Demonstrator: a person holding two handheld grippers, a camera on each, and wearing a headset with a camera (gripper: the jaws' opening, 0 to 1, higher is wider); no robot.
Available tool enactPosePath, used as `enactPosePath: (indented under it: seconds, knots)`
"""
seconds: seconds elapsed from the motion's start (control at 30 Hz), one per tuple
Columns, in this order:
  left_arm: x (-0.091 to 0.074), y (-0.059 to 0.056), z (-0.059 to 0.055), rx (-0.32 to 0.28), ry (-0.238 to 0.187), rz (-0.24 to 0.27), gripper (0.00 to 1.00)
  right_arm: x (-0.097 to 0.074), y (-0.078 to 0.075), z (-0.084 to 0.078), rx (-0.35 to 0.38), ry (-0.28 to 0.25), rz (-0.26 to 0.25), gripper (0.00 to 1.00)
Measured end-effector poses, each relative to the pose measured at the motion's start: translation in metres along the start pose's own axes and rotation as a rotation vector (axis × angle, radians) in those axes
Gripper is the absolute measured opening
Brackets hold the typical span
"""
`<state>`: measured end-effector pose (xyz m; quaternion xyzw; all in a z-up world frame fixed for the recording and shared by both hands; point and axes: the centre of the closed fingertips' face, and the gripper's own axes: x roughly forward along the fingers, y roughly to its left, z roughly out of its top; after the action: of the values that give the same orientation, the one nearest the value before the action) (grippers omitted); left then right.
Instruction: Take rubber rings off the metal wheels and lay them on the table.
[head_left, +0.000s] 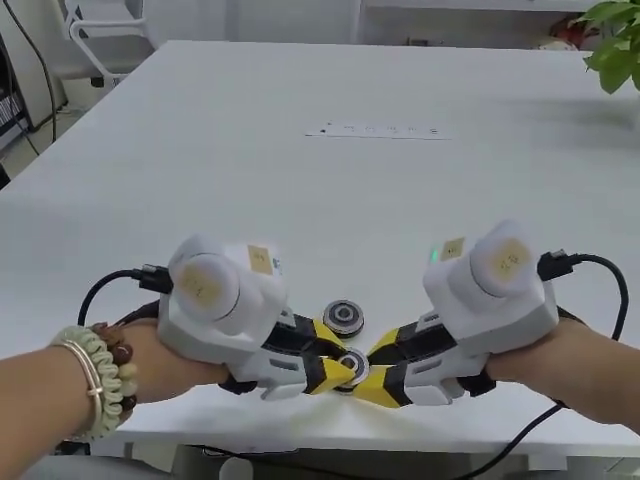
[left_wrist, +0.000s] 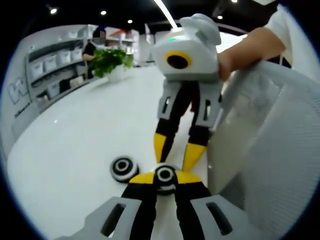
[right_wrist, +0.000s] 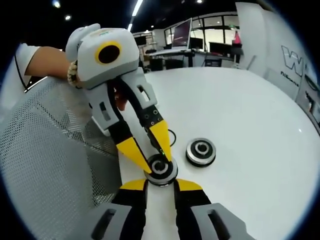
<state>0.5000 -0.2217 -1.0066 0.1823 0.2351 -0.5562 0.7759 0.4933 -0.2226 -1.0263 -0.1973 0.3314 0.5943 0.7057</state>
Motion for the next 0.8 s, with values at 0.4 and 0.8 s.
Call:
enactPosePath:
  seconds: [0.4,0.8]
  knots:
    - [0.0003,0.0005,0.0,-0.007,-0.006,0.002,0.14,-0.0018,0.0009,-0.0009,-0.008,0.005,0.008,0.15]
    - [0.0005,0.0009,-0.0007,-0.006,-0.01,0.001,0.14,-0.0026,0.0002,-0.0031,0.002,0.007,0.015,0.1]
